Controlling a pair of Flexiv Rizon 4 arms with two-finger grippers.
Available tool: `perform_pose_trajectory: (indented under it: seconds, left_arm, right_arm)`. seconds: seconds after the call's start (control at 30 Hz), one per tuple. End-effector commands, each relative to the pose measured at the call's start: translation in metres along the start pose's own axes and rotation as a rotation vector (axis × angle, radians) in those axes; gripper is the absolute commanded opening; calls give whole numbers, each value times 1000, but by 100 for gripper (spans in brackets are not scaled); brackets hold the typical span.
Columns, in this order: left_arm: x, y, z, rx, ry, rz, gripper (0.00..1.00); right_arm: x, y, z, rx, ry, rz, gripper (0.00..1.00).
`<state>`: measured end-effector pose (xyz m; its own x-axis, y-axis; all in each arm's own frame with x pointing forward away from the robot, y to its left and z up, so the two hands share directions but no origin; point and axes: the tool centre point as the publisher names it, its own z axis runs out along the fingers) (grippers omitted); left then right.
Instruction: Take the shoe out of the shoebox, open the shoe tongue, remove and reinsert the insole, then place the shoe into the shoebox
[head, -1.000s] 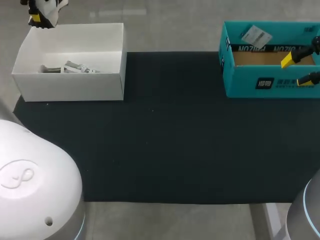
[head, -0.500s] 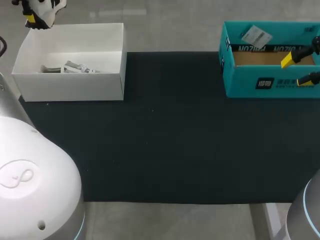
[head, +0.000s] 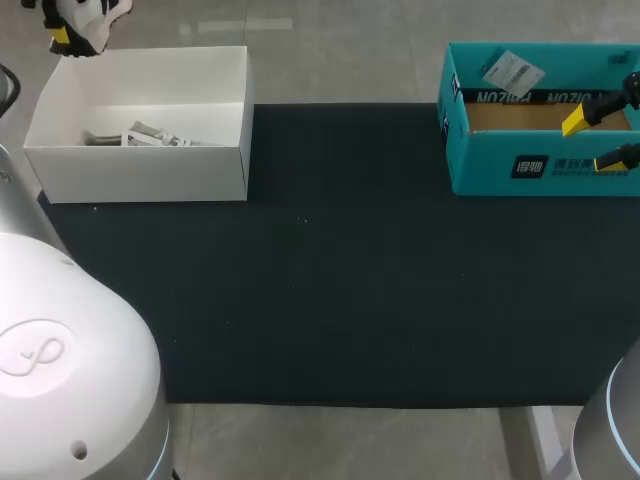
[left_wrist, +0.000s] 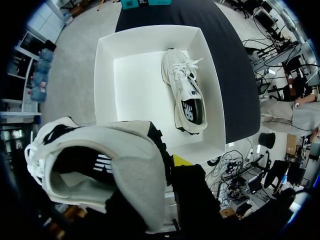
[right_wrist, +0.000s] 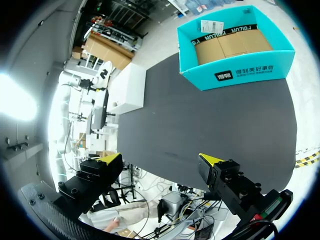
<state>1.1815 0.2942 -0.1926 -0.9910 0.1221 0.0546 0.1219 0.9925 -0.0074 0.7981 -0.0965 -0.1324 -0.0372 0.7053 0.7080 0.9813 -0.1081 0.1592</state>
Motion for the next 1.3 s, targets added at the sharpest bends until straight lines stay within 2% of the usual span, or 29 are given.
perform_pose_trajectory:
  seconds: [0.03, 0.17, 0.3, 0.33, 0.4, 0.53, 0.63, 0.73, 1.3]
  left_arm:
    - [0, 5, -10, 94, 150, 278, 0]
    - [13, 18, -15, 90, 219, 655, 0]
    - [20, 31, -14, 39, 192, 933, 0]
    - [21, 34, -13, 40, 220, 1010, 0]
    - [19, 40, -14, 49, 240, 1153, 0]
    - [10, 51, -18, 10, 287, 1451, 0]
    - [8, 50, -21, -74, 291, 1597, 0]
    - [9, 45, -21, -164, 288, 1688, 0]
    - [9, 45, -21, -164, 288, 1688, 0]
  right_arm:
    - [0, 0, 0, 0, -2, 2, 100]
    - [0, 0, 0, 0, -2, 2, 100]
    - [0, 0, 0, 0, -2, 2, 100]
    - [0, 0, 0, 0, -2, 2, 100]
    - [0, 0, 0, 0, -2, 2, 100]
    - [0, 0, 0, 0, -2, 2, 100]
    - [0, 0, 0, 0, -2, 2, 100]
    - [0, 0, 0, 0, -2, 2, 100]
    - [0, 0, 0, 0, -2, 2, 100]
